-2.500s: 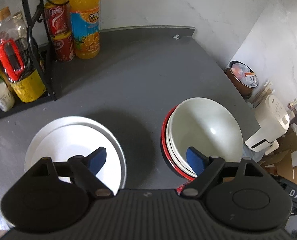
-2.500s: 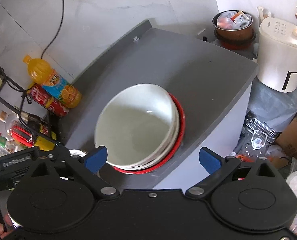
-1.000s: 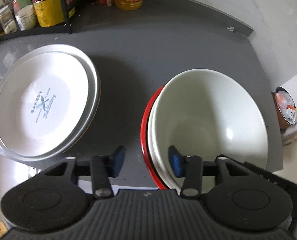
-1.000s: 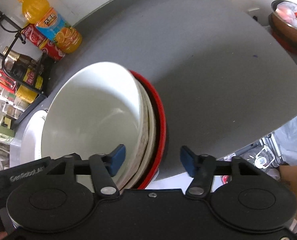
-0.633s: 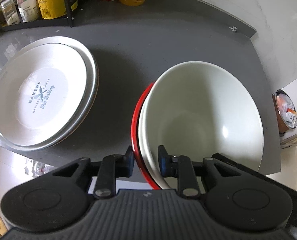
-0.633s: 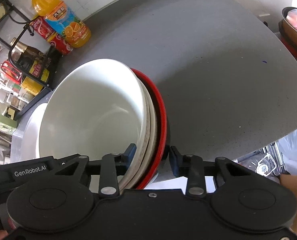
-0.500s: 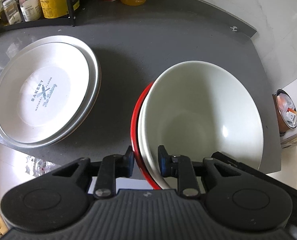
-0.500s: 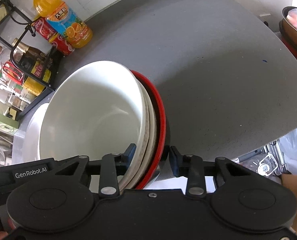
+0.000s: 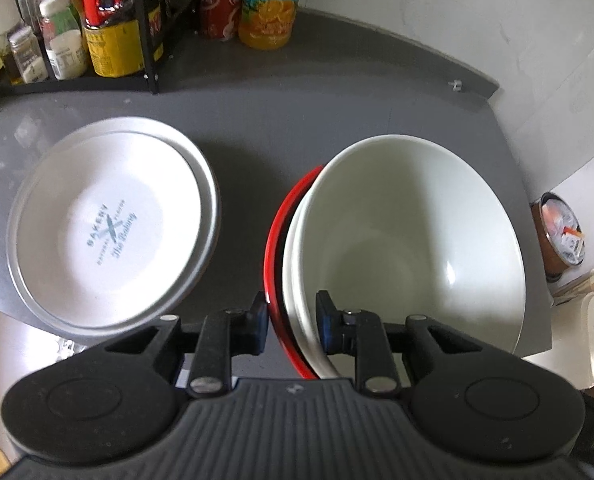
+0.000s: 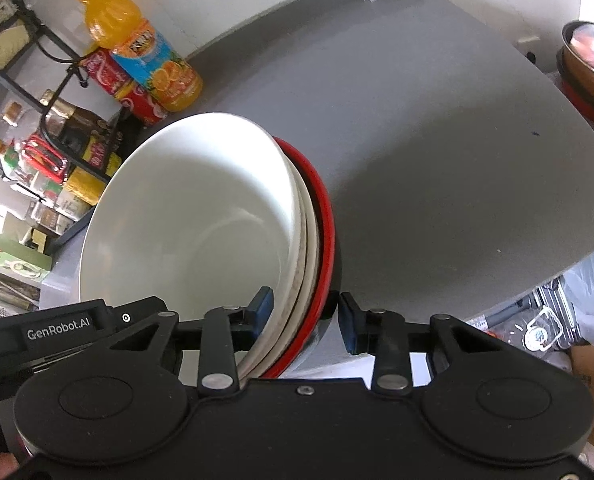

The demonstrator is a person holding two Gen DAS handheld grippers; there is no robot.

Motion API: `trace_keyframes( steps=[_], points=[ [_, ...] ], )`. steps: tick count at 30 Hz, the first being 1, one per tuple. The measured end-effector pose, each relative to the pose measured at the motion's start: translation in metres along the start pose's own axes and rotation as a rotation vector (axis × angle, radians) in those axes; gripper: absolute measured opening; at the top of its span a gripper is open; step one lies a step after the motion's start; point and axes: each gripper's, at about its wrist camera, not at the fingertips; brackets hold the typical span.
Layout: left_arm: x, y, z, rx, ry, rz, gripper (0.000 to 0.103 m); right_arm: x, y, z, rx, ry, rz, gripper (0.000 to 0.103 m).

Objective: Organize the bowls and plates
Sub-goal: 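Close both grippers on the rim of the nested bowl stack, then lift the bowl stack with both grippers and carry it over the plates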

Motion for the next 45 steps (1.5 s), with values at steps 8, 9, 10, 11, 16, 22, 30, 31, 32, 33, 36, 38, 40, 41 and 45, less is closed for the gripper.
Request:
trace_keyframes(
  steps=[8, 9, 10, 11, 16, 22, 30, 31, 32, 33, 36, 38, 40, 41, 45],
  points=[
    [0.022, 0.019, -0.024, -0.055, -0.010, -0.007, 0.023, 0.031, 0.013, -0.007, -0.032, 0.011, -0.014, 0.034],
    [0.026, 0.022, -0.027, -0.065, -0.012, -0.013, 0.023, 0.036, 0.014, -0.007, -0.035, 0.014, -0.018, 0.034],
    [0.030, 0.024, -0.029, -0.072, -0.012, -0.018, 0.023, 0.040, 0.014, -0.007, -0.038, 0.016, -0.022, 0.034],
    [0.034, 0.026, -0.031, -0.076, -0.011, -0.022, 0.022, 0.046, 0.013, -0.006, -0.039, 0.018, -0.027, 0.034],
    [0.055, 0.034, -0.037, -0.081, -0.006, -0.035, 0.022, 0.066, 0.007, 0.000, -0.041, 0.026, -0.030, 0.034],
    [0.081, 0.042, -0.043, -0.091, -0.005, -0.049, 0.022, 0.091, 0.003, 0.006, -0.037, 0.042, -0.027, 0.034],
    [0.109, 0.058, -0.047, -0.102, -0.006, -0.066, 0.022, 0.123, 0.008, 0.019, -0.034, 0.048, -0.041, 0.034],
    [0.111, 0.059, -0.047, -0.101, -0.006, -0.068, 0.022, 0.126, 0.008, 0.020, -0.032, 0.048, -0.040, 0.034],
    [0.114, 0.061, -0.047, -0.101, -0.005, -0.070, 0.022, 0.129, 0.009, 0.022, -0.030, 0.048, -0.041, 0.034],
    [0.118, 0.063, -0.046, -0.101, -0.003, -0.073, 0.022, 0.132, 0.009, 0.024, -0.028, 0.049, -0.043, 0.034],
    [0.127, 0.069, -0.045, -0.097, 0.004, -0.079, 0.022, 0.141, 0.009, 0.029, -0.022, 0.048, -0.048, 0.034],
    [0.133, 0.073, -0.043, -0.093, 0.003, -0.083, 0.022, 0.147, 0.009, 0.033, -0.019, 0.046, -0.048, 0.034],
    [0.139, 0.076, -0.043, -0.090, 0.005, -0.087, 0.022, 0.152, 0.009, 0.036, -0.015, 0.044, -0.049, 0.034],
    [0.141, 0.078, -0.042, -0.089, 0.006, -0.086, 0.022, 0.154, 0.008, 0.037, -0.013, 0.044, -0.047, 0.034],
    [0.151, 0.084, -0.037, -0.077, 0.011, -0.083, 0.022, 0.162, 0.006, 0.044, -0.003, 0.040, -0.044, 0.034]
  ],
)
Point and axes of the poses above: each gripper's, at about its wrist camera, not at the fingertips, and z roughly the way its jaws point, x to its left, y to its top, and after that the axes turned 12 degrees about -z, right-handed
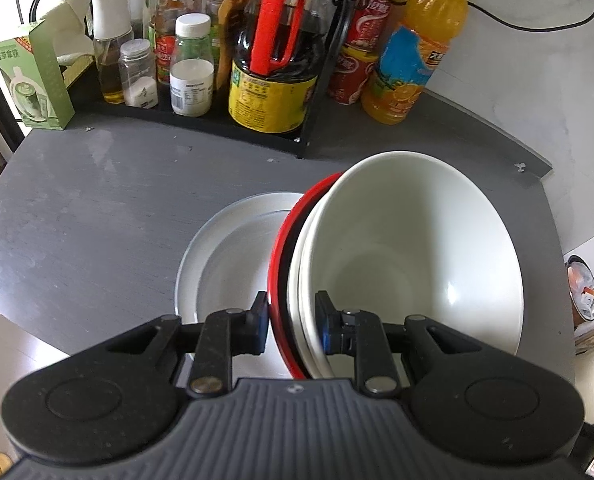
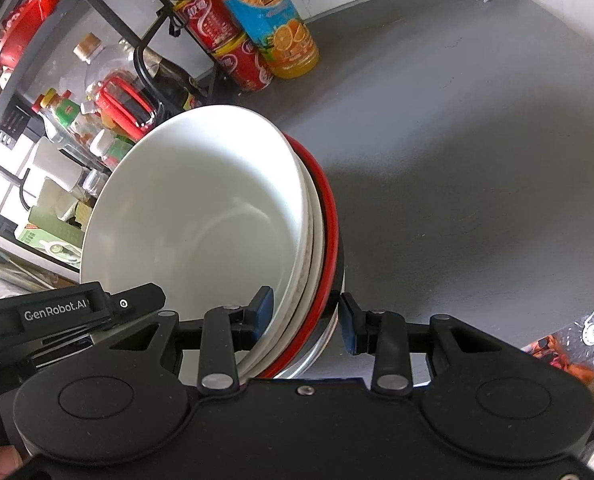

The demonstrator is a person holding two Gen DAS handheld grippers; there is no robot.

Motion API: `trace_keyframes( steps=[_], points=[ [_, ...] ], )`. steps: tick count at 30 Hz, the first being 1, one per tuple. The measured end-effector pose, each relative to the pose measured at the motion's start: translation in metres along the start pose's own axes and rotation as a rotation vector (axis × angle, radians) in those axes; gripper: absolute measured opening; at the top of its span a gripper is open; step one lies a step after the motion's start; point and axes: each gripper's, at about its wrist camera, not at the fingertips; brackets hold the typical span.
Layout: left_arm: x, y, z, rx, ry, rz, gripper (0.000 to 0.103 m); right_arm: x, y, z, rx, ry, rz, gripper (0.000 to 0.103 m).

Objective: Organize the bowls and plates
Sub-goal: 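Lift the bowl stack with both grippers and carry it over the plates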

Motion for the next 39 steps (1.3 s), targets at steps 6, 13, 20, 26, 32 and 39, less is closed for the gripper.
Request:
trace_keyframes(
  steps=[6, 13, 20, 26, 32, 39],
  points=[
    [0.012, 0.011, 0.011, 0.026, 0.002, 0.009, 0.022, 0.010, -0.002, 0.013, 0.010, -0.005, 0.008, 0.034],
    [0.025, 0.025, 0.022, 0.046, 0.002, 0.045, 0.022, 0.023, -0.005, 0.028, 0.012, -0.015, 0.040, 0.034],
    [0.036, 0.032, 0.034, 0.082, -0.021, 0.104, 0.022, 0.032, -0.015, 0.039, -0.005, -0.037, 0.094, 0.034],
    [0.040, 0.034, 0.036, 0.109, -0.066, 0.161, 0.023, 0.034, -0.020, 0.036, -0.052, -0.066, 0.135, 0.034],
    [0.046, 0.038, 0.040, 0.155, -0.109, 0.178, 0.023, 0.044, -0.025, 0.034, -0.052, -0.133, 0.168, 0.035],
    [0.046, 0.040, 0.045, 0.184, -0.153, 0.182, 0.026, 0.049, -0.027, 0.034, -0.054, -0.166, 0.191, 0.044]
  ],
)
Point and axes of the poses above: each gripper's, at about its wrist camera, not at the fingertips, and z roughly the way its jaws point, x to its left, y to its top, and after that the axes turned 12 degrees about -z, right-handed
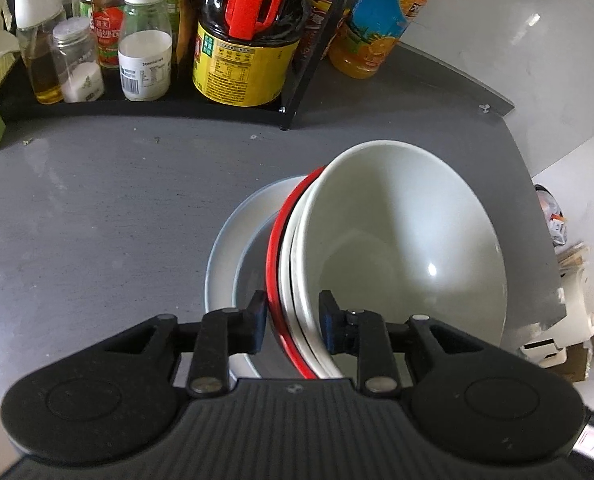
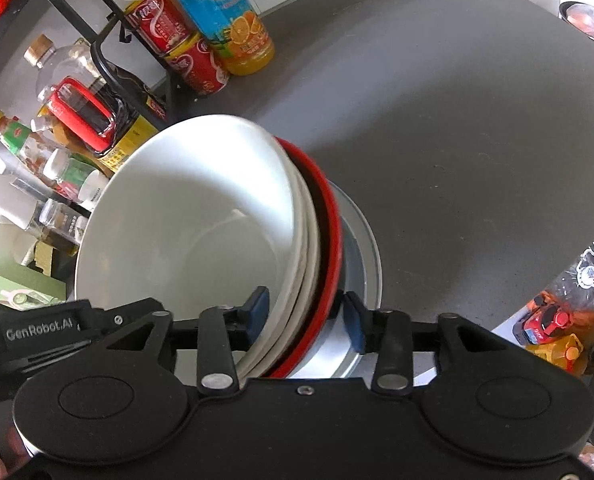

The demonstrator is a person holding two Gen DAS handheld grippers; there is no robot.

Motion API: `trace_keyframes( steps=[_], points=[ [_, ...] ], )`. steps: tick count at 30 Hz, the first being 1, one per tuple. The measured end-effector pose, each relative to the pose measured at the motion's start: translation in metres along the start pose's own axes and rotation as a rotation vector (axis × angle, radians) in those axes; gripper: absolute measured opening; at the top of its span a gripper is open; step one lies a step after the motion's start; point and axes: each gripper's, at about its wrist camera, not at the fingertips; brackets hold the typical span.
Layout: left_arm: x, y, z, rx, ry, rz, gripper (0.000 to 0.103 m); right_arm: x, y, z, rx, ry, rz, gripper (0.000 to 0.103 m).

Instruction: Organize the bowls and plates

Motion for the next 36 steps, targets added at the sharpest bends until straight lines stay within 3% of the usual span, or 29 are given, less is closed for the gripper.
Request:
trace_keyframes(
  steps=[7, 10, 12, 17, 25, 29, 32, 36],
  points=[
    [0.004, 0.006, 0.001, 0.027, -0.025, -0.007, 0.028, 0.006, -0.002, -0.009, -0.022, -0.020, 0.007, 0.049],
    [0.001, 0.006, -0.005, 0.010, -0.006, 0.000, 0.038, 0.008, -0.002, -0.017, -0.039, -0.012, -0.008, 0.056],
    [0.001, 0.006, -0.010, 0.008, -0.009, -0.012, 0.050, 0.008, -0.002, -0.021, -0.043, -0.006, -0.007, 0.058],
    [-0.003, 0.004, -0.020, 0.001, 0.008, -0.001, 0.064, 0.006, -0.003, -0.031, -0.063, 0.007, 0.002, 0.067],
    [-0.011, -0.001, -0.045, -0.050, 0.027, 0.088, 0.067, -0.008, -0.011, -0.059, -0.134, -0.018, -0.022, 0.082],
    [-0.018, -0.013, -0.062, -0.091, 0.044, 0.127, 0.079, -0.023, -0.022, -0.079, -0.168, -0.010, -0.004, 0.095],
    [-0.022, -0.025, -0.071, -0.100, 0.073, 0.132, 0.082, -0.031, -0.034, -0.096, -0.185, -0.033, -0.028, 0.103],
    [-0.024, -0.044, -0.090, -0.100, 0.075, 0.159, 0.087, -0.038, -0.048, -0.114, -0.189, -0.076, -0.059, 0.103]
  ],
)
Point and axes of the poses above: each gripper's, at about its wrist camera, not at the fingertips, and z roughly the way its jaws point, x to its left, y to its top, and after that the axes turned 12 degrees about -z, right-handed
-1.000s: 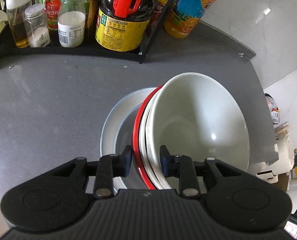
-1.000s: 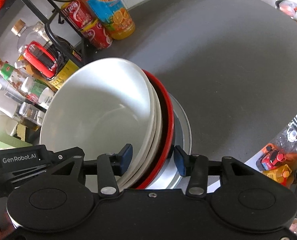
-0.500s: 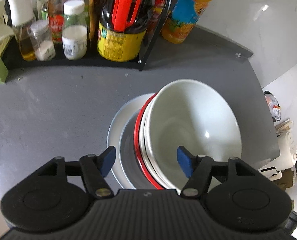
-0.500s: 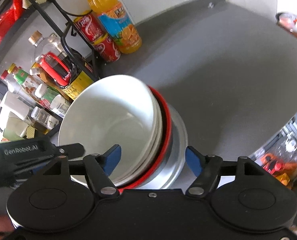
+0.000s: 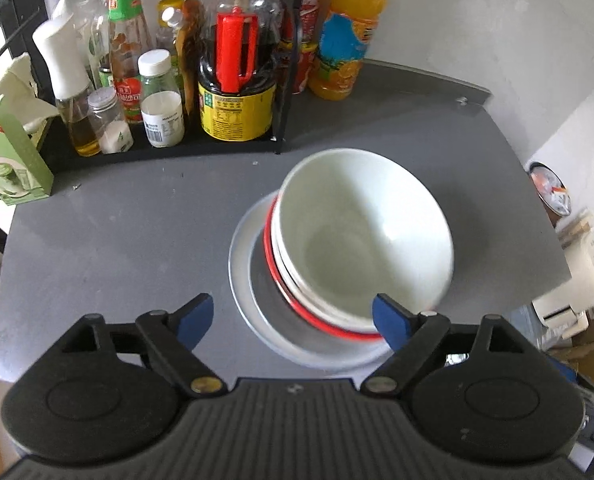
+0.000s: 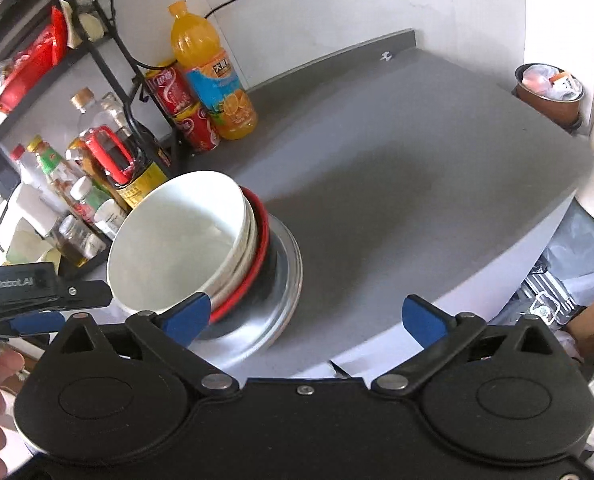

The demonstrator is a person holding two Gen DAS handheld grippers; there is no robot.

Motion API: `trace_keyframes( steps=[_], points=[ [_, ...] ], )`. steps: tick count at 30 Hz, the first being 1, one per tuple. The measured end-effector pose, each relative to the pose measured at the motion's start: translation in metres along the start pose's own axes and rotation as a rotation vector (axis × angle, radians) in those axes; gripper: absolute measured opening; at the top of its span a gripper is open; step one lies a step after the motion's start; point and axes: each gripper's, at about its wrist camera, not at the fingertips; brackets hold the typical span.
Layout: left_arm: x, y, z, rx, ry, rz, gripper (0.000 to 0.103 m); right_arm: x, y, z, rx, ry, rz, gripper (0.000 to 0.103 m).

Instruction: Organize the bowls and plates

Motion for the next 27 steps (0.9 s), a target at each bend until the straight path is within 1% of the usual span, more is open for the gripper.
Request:
trace_keyframes(
  steps=[1, 3, 14, 16, 17, 27],
  points=[
    [-0.001, -0.004, -0.006, -0.006, 0.004, 0.012, 0.088, -0.002, -0.002, -0.005, -0.004, 0.005, 0.010, 0.103],
    [-0.004, -0.014, -0.018, -0.019, 0.004, 0.041, 0.094, -0.006, -0.007, -0.017, -0.016, 0.007, 0.026, 0.103],
    [-0.008, -0.054, -0.062, -0.056, -0.019, 0.064, 0.098, -0.010, -0.031, -0.067, -0.071, -0.003, 0.037, 0.103],
    [-0.008, -0.061, -0.072, -0.065, -0.033, 0.073, 0.099, -0.011, -0.034, -0.076, -0.075, -0.002, 0.036, 0.103],
    [-0.008, -0.064, -0.076, -0.070, -0.037, 0.079, 0.102, -0.011, -0.036, -0.081, -0.079, -0.001, 0.035, 0.103],
    [-0.009, -0.099, -0.111, -0.136, -0.061, 0.094, 0.103, -0.016, -0.063, -0.122, -0.100, -0.023, 0.022, 0.103]
  ],
)
Point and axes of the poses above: each gripper's, at about its wrist camera, not at the fingertips, and z roughly the way its jaws point, x to its left, y to its top, and after that the axes turned 12 degrees about -z, right-handed
